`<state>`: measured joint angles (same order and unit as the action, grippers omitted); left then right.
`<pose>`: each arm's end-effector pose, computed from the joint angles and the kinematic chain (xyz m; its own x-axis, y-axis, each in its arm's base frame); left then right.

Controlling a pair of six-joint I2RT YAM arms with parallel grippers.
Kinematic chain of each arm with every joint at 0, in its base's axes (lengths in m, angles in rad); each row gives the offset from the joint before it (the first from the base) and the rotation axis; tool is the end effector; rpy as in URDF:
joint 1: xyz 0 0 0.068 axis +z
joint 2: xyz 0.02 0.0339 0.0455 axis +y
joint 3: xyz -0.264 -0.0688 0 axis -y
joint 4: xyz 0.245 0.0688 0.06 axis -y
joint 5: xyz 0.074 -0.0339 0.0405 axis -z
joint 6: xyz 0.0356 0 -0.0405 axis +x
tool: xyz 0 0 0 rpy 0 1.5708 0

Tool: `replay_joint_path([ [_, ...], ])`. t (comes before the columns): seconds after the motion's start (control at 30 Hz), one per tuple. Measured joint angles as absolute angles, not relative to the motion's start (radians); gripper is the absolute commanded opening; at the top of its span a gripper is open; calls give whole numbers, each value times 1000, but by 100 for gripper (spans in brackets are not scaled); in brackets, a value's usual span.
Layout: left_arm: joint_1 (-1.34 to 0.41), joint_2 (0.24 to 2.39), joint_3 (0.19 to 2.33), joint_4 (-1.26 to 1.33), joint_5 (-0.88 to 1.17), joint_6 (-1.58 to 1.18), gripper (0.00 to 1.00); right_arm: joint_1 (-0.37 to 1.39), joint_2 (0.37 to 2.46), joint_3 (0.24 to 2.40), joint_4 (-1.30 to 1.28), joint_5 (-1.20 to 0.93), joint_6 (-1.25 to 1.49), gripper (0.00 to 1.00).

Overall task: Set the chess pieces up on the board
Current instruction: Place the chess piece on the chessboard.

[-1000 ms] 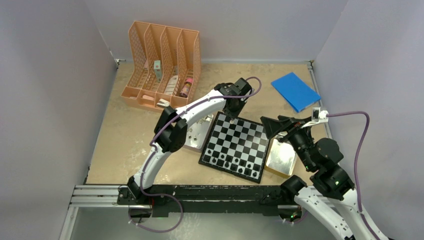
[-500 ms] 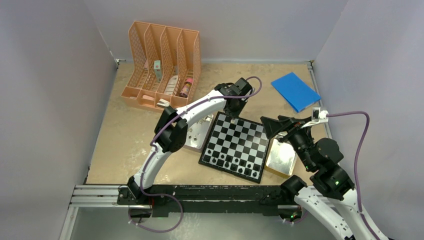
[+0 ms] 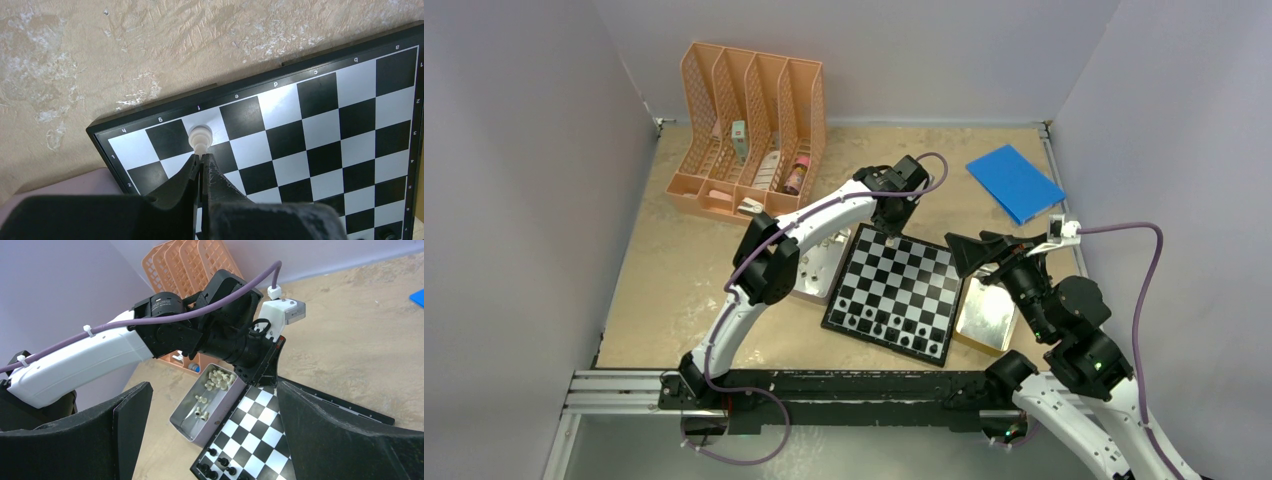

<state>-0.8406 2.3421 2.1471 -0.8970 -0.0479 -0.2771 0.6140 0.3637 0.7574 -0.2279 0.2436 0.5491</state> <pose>0.3391 -0.3762 0.2169 -0.7690 0.4493 -0.4548 0.5397 0.8375 -0.0852 0.0733 0.0411 0.3747 -0.0753 0.5666 -0.8205 -0.3815 0.7439 0.5487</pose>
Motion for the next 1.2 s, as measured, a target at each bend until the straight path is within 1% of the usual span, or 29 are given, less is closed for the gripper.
replay_joint_path([
  [0.63, -841, 2344, 2148, -880, -28, -278, 0, 614, 357, 757, -228, 244, 549, 96],
  [0.77, -841, 2346, 2149, -880, -29, -278, 7, 614, 357, 757, -228, 244, 549, 96],
  [0.87, -841, 2347, 2151, -880, -29, -278, 18, 614, 357, 757, -228, 244, 549, 96],
  [0.93, -842, 2347, 2151, -881, -30, -278, 23, 614, 357, 757, -228, 244, 549, 96],
  [1.2, -846, 2347, 2189, -892, -34, -281, 31, 614, 360, 757, -227, 243, 546, 96],
])
